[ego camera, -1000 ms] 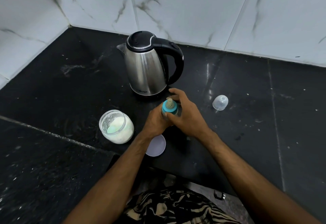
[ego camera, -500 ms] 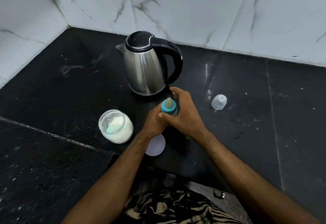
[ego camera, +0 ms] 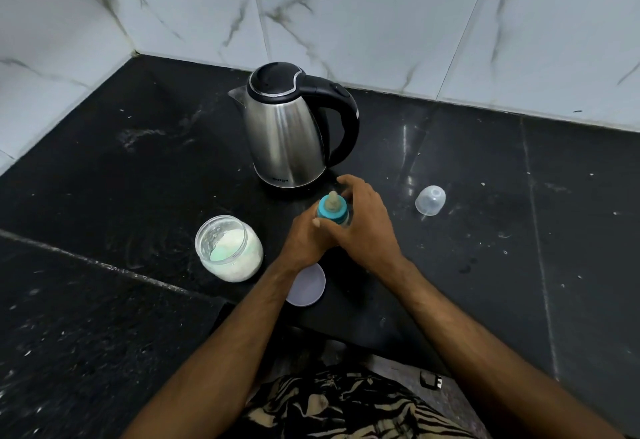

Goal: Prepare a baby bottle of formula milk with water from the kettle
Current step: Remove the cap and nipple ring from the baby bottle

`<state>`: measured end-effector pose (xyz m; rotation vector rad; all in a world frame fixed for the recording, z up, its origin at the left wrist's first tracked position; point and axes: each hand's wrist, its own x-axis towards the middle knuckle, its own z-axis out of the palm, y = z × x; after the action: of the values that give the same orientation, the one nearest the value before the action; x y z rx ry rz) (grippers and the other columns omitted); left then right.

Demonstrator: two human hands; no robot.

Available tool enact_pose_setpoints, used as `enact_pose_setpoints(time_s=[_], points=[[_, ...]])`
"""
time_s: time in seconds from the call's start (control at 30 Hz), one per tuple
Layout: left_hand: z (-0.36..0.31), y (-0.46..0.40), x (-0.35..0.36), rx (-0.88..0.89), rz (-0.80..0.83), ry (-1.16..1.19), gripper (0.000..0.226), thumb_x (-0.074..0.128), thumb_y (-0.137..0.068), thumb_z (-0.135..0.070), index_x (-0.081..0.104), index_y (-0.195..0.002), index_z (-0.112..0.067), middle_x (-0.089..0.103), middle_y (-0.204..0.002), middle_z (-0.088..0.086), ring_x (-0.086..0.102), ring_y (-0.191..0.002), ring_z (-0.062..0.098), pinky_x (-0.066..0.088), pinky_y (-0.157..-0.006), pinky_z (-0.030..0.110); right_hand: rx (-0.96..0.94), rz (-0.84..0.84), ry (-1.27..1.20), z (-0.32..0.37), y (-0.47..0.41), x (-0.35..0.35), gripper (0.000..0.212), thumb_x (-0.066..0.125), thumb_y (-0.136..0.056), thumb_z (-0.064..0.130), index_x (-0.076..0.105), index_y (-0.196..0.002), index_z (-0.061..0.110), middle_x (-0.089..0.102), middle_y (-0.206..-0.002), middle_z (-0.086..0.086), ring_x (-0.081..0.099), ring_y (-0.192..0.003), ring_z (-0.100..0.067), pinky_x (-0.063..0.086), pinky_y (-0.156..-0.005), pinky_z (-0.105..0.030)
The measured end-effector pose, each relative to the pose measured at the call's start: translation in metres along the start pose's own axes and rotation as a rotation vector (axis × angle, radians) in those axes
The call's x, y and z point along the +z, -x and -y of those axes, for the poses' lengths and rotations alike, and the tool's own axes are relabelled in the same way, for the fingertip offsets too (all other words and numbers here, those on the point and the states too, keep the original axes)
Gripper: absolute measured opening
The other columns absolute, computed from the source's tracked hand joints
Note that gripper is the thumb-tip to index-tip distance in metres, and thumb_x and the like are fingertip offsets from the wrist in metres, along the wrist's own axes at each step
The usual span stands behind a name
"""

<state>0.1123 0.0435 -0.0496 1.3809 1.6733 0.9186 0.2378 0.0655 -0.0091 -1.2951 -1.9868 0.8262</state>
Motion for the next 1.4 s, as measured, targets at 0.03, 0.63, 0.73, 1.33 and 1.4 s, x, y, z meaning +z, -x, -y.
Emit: enact_pose_setpoints(time_s=[0.03,0.63,0.73,1.33,1.4], points=[[-0.0004,-0.0008,0.0002,-0.003,0.002,-0.015,0.043,0.077,-0.084,-0.022,0.06,-0.123,-0.023,0.068,-0.116,-0.007,0.065,-0.108,0.009,0.054,-0.097,0.032,-0.003,-0.003,0.008,0.0002,-0.0001,0.0003,0.077,0.081,-0.074,0.035,0.043,-0.138,0.02,0.057,-0.123,0.001,0.051,-0.112,-0.015,0.048,-0.097,-0.041],[0.0037,-0.0003,0.0011,0.041,-0.034,-0.037,0.031,0.075,-0.086,-0.019,0.059,-0.111,-0.028,0.064,-0.101,-0.016,0.063,-0.097,0.0,0.054,-0.096,0.034,-0.063,0.009,0.012,0.0021,0.0035,0.0034,0.076,0.073,-0.073,0.033,0.041,-0.14,0.018,0.047,-0.137,-0.002,0.046,-0.123,-0.014,0.046,-0.102,-0.04],[0.0026,-0.0015,0.0018,0.05,-0.01,-0.037,0.033,0.074,-0.087,-0.025,0.06,-0.117,-0.023,0.068,-0.11,-0.006,0.065,-0.104,0.011,0.054,-0.097,0.038,-0.018,-0.035,0.069,0.0035,0.0022,0.0022,0.078,0.077,-0.073,0.044,0.044,-0.139,0.018,0.053,-0.129,-0.001,0.049,-0.116,-0.016,0.047,-0.097,-0.037],[0.0045,-0.0005,0.0008,0.032,-0.031,-0.015,0.036,0.076,-0.085,-0.02,0.06,-0.118,-0.023,0.065,-0.108,-0.011,0.063,-0.101,0.004,0.053,-0.095,0.026,-0.061,0.036,0.054,0.0,0.0018,0.0011,0.076,0.075,-0.073,0.031,0.041,-0.141,0.023,0.055,-0.127,0.007,0.047,-0.119,-0.01,0.031,-0.109,-0.04],[0.0044,0.0011,0.001,0.063,-0.019,0.003,0.035,0.076,-0.085,-0.02,0.059,-0.114,-0.028,0.065,-0.106,-0.014,0.064,-0.1,0.002,0.053,-0.093,0.023,-0.044,0.043,0.054,0.0008,0.0025,0.0014,0.08,0.075,-0.073,0.04,0.039,-0.143,0.022,0.048,-0.136,0.003,0.045,-0.123,-0.012,0.032,-0.108,-0.038]])
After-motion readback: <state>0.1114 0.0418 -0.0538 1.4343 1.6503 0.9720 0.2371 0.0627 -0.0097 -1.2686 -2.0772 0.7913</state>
